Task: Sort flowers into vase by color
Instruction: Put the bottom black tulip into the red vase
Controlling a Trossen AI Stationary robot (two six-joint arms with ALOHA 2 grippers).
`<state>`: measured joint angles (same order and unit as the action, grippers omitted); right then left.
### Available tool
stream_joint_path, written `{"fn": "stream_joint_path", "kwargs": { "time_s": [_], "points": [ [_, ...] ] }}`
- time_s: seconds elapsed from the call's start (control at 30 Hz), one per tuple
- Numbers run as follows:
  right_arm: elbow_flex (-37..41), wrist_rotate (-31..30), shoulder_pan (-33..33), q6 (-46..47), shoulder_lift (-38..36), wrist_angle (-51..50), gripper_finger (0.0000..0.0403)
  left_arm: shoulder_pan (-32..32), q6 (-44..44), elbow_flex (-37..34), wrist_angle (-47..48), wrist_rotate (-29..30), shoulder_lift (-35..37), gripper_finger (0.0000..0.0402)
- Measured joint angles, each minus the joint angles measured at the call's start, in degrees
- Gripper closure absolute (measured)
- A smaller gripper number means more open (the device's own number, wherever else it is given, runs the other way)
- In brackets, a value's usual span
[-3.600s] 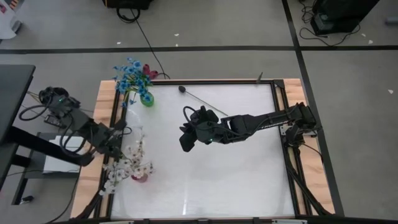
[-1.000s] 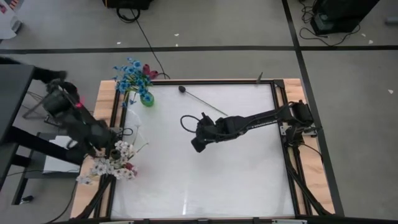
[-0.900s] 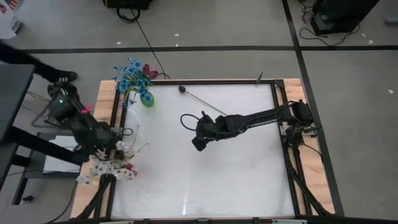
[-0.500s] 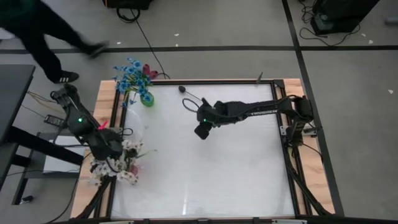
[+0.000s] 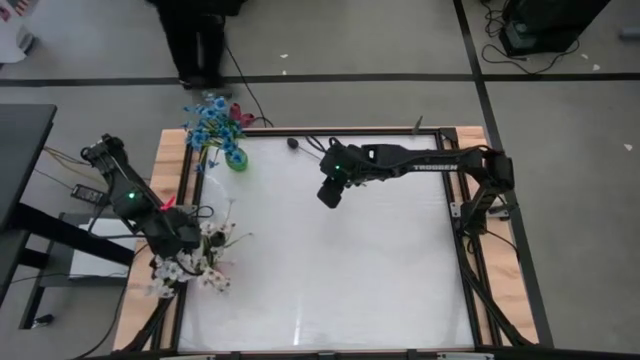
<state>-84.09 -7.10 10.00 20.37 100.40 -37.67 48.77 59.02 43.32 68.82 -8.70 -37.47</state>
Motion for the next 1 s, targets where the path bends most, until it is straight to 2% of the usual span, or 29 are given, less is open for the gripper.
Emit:
{"fn": "stream_joint_path", "kwargs": {
  "time_s": [0.17,0.4,0.6,0.7,0.83,1.0],
  "points": [
    [0.0,1.3,0.0,-1.0,-0.3,1.1,0.0258,0.0,0.3,3.7,1.7,-5.6,0.0,0.0270],
    [0.0,2.4,-1.3,1.2,-0.3,2.5,0.0258,0.0,-3.2,14.3,9.0,-3.9,0.0,0.0270],
    [0.0,1.5,-3.4,5.1,-0.3,4.5,0.0258,0.0,-4.4,24.9,21.5,1.1,-0.1,0.0270],
    [0.0,0.1,-4.6,7.5,-0.3,5.7,0.0258,0.0,-6.1,27.9,21.0,5.4,0.8,0.0270],
    [0.0,-2.6,-6.3,11.1,-0.3,5.9,0.0258,0.0,-10.3,29.1,21.3,11.6,0.9,0.0276],
    [0.0,-5.9,-8.7,15.5,-0.3,5.7,0.0258,0.0,-13.0,27.0,21.3,17.5,0.7,0.0290]
  ]
}}
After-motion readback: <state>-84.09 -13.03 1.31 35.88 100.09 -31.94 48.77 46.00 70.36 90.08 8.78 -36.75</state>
